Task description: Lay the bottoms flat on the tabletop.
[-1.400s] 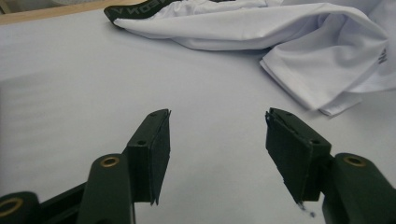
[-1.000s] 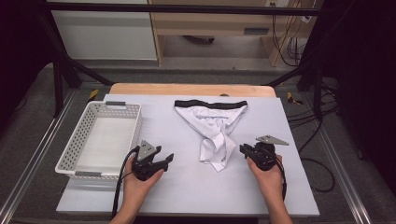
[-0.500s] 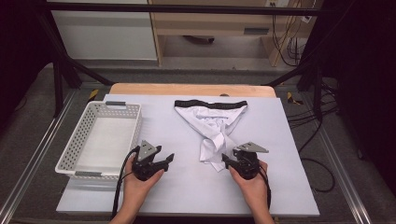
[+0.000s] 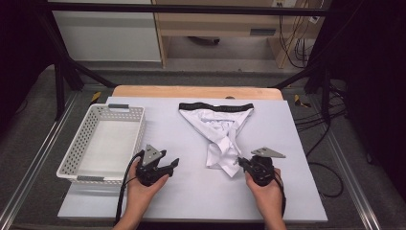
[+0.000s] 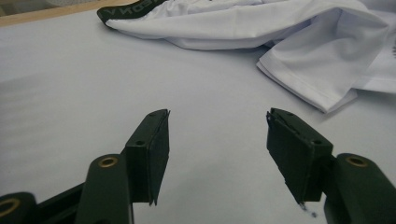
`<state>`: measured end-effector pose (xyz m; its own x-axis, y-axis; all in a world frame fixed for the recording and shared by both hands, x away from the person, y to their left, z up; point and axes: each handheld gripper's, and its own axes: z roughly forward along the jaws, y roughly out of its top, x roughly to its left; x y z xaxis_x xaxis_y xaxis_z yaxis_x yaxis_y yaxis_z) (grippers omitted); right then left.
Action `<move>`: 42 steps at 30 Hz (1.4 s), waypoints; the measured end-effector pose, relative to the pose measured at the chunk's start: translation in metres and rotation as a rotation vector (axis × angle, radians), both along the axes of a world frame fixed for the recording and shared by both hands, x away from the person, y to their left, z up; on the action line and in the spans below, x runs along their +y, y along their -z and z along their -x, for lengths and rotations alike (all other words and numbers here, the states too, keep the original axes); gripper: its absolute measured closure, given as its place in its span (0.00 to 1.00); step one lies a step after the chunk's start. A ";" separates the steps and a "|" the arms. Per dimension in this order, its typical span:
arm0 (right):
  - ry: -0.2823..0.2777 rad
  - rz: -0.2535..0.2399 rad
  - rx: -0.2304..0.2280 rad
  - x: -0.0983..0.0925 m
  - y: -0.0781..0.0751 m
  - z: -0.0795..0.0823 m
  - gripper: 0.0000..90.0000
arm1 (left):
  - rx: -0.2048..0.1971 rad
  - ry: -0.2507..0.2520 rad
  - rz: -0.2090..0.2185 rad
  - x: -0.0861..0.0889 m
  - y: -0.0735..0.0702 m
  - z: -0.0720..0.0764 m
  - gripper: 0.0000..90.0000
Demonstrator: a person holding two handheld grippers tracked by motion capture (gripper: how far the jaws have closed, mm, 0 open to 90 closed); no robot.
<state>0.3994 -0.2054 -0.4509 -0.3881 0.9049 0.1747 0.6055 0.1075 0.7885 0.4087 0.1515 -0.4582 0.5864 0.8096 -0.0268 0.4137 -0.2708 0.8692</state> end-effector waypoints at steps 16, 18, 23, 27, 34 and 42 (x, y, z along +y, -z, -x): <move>0.116 -0.027 0.104 -0.100 0.015 0.026 0.69 | -0.002 0.003 -0.014 -0.003 0.002 -0.001 0.43; 0.104 -0.030 0.057 -0.093 0.009 0.028 0.68 | -0.002 0.003 -0.015 -0.003 0.002 -0.001 0.43; 0.013 0.031 0.010 -0.064 0.004 0.031 0.70 | -0.002 0.004 -0.016 -0.003 0.002 0.000 0.43; -0.036 0.095 0.027 -0.045 0.006 0.034 0.71 | -0.005 0.001 -0.011 -0.002 0.001 0.000 0.43; -0.074 0.180 0.077 -0.033 0.018 0.043 0.72 | 0.001 0.012 -0.020 -0.006 0.003 0.001 0.43; -0.087 0.217 0.094 -0.038 0.024 0.041 0.96 | 0.007 0.019 -0.028 -0.008 0.005 0.001 0.43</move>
